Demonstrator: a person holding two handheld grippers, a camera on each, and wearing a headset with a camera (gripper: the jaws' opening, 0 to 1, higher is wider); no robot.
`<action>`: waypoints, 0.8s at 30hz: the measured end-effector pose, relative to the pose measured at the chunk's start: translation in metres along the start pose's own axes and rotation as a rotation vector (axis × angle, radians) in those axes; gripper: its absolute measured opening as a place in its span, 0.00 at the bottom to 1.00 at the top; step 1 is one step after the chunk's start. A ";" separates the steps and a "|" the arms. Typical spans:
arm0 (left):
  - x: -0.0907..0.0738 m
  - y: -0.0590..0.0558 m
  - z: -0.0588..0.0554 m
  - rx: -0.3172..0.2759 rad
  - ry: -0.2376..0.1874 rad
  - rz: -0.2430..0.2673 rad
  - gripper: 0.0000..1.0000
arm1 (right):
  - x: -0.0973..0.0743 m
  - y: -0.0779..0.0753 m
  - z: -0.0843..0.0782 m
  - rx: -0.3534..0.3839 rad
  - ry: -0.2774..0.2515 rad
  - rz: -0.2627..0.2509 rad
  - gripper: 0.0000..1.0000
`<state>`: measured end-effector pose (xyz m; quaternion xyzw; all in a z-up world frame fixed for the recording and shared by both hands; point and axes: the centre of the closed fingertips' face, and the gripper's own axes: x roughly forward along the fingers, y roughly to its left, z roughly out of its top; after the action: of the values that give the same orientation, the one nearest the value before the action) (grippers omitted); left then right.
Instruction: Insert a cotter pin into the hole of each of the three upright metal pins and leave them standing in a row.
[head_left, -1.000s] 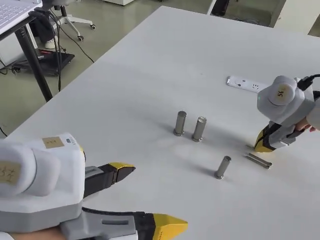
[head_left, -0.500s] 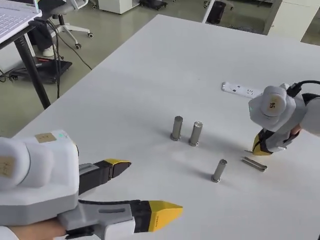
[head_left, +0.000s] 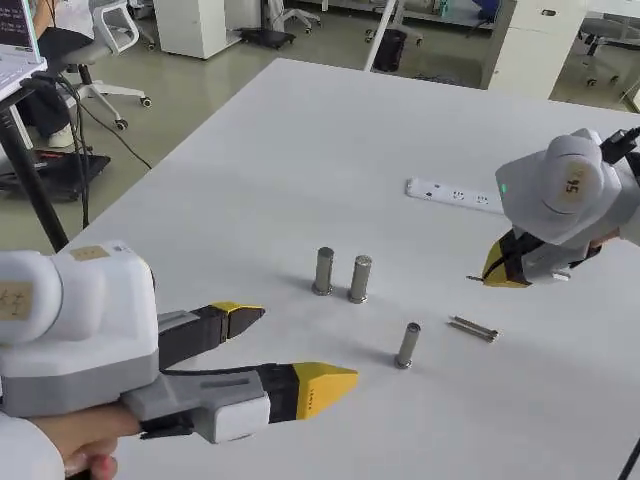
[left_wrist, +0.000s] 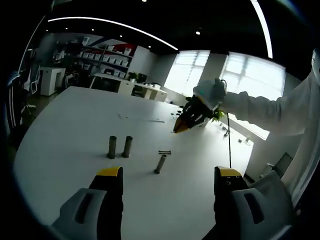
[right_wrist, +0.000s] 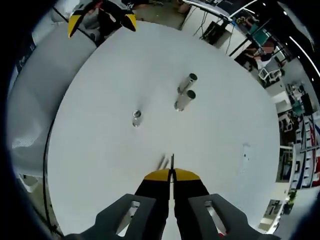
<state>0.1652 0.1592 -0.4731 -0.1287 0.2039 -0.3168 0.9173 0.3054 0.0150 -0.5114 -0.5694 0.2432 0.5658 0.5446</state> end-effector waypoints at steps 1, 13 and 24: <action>0.003 -0.002 0.003 0.009 0.001 -0.008 0.73 | -0.008 0.002 0.006 -0.005 -0.016 -0.021 0.00; 0.038 -0.019 0.030 -0.045 -0.022 -0.111 0.57 | -0.051 0.029 0.051 -0.111 -0.123 -0.161 0.00; 0.067 -0.037 0.046 -0.182 -0.067 -0.251 0.27 | -0.056 0.053 0.071 -0.151 -0.177 -0.316 0.00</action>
<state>0.2143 0.0930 -0.4385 -0.2461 0.1834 -0.4047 0.8614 0.2172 0.0447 -0.4626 -0.5876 0.0589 0.5379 0.6016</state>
